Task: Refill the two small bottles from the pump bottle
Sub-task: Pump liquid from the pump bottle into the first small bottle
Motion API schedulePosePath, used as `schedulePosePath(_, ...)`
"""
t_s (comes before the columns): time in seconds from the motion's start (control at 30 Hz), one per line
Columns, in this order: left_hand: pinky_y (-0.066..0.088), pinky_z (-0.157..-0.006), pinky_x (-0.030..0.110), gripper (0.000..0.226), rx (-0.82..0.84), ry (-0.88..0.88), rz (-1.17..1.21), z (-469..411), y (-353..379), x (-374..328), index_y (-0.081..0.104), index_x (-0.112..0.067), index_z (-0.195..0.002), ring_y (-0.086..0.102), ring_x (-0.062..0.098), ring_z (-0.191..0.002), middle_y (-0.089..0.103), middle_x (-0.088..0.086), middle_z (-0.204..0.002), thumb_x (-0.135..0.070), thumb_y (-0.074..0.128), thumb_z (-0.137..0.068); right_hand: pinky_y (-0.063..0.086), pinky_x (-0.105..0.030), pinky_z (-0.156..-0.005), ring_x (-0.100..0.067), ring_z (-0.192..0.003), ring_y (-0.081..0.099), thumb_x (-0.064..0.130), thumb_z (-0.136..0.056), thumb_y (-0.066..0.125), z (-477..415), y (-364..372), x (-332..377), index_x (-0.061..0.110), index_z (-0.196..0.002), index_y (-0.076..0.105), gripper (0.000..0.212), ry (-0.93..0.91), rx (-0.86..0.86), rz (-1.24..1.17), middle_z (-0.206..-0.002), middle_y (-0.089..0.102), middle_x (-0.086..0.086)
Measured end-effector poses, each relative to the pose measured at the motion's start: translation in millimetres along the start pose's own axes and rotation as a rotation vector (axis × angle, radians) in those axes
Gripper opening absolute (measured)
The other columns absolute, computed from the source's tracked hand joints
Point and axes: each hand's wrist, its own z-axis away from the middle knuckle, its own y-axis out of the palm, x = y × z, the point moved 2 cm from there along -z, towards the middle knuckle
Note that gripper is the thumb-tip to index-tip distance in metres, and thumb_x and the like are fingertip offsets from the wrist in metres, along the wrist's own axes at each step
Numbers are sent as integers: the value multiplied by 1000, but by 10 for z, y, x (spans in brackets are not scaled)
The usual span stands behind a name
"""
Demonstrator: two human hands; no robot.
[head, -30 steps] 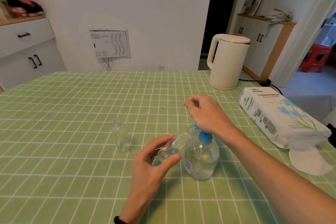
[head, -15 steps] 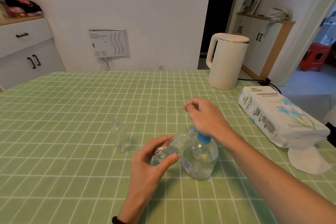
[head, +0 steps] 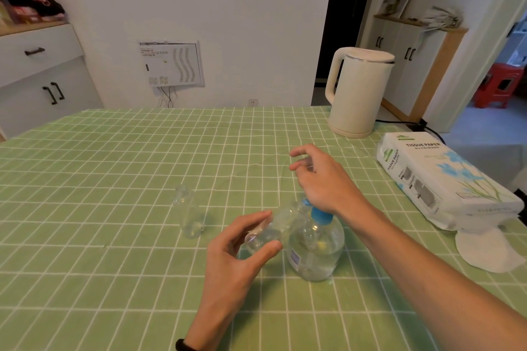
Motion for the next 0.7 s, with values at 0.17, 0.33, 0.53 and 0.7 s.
schedulePosePath(0.17,57,-97,20,47,-2,-4,-18,8,-5,-1,81,-40,-114,76,17,-115,82,-6,-117,-30,91,-69,43,-16,-51,2,-64,65,17,-104,46,18,10,-8,30,-124,61,29,17,-13,4,-90,72,13)
schedulePosePath(0.33,58,-96,20,48,3,-3,-4,9,1,-24,81,-39,-115,76,16,-115,82,-5,-118,-30,92,-69,43,-13,-64,4,-78,62,19,-103,51,14,-40,81,26,-116,73,27,19,-28,37,-91,68,20)
schedulePosePath(0.53,58,-94,18,49,-3,0,24,-3,16,-48,81,-38,-113,77,15,-112,82,-4,-117,-29,92,-67,43,-9,-53,-1,-70,64,19,-103,52,-8,-75,129,29,-104,77,27,-1,-40,38,-92,74,13)
schedulePosePath(0.7,58,-96,21,49,2,3,3,2,8,-20,81,-36,-115,76,18,-113,82,-3,-117,-28,92,-67,61,-35,-86,-23,-101,76,8,-100,51,28,-43,75,25,-96,81,35,51,53,8,-101,80,5)
